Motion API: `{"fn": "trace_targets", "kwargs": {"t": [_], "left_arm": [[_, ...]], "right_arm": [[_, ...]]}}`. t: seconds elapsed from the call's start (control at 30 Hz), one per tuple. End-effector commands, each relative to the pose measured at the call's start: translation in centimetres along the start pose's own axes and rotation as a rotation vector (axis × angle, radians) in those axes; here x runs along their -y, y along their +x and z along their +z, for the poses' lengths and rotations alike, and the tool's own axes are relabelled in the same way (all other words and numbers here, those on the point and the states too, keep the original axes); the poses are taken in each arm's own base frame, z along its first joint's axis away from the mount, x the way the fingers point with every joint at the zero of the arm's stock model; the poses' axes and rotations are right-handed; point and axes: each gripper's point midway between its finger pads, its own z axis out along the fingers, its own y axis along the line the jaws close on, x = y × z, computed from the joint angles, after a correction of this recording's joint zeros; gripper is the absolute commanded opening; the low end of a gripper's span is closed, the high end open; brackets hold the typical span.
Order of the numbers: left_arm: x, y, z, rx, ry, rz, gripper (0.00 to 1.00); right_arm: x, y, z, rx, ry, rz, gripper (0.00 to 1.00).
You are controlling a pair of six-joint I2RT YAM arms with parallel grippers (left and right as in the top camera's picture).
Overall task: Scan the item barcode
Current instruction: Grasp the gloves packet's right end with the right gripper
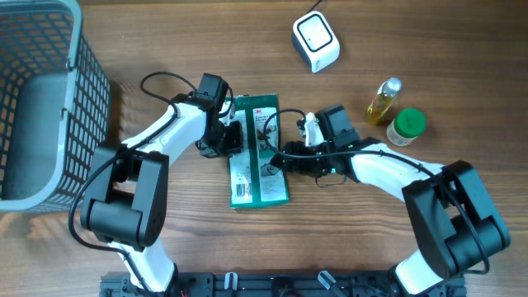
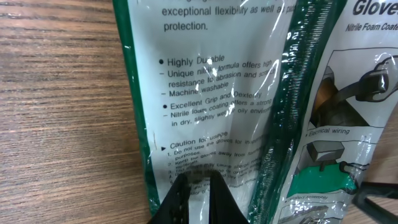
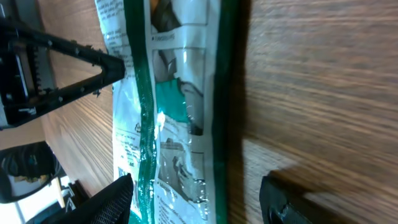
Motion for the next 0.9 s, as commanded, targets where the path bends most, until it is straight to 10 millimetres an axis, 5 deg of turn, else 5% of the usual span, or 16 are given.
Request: {"fn": "trace_targets", "kwargs": {"t": [0.0,0.6,0.73,0.87], "left_arm": [[-1.2,1.3,1.4,-0.042,-0.032,0.002,0.04],[-1.2,1.3,1.4,-0.042,-0.032,0.002,0.04],[-1.2,1.3,1.4,-0.042,-0.032,0.002,0.04],[-1.2,1.2,1.4,-0.039,-0.031,0.003,0.04]], "right_arm": [[2.3,2.5,1.8,-0.067,0.062,0.048,0.66],[-0.5,2.2,4.8,-0.08,-0.118,-0.031,0.65],[-0.9,1.7,4.7,-0.057,-0.134,-0.054,0.58],[-1.0,1.6,4.7,-0.053,-0.138,-0.06,0.38]]}}
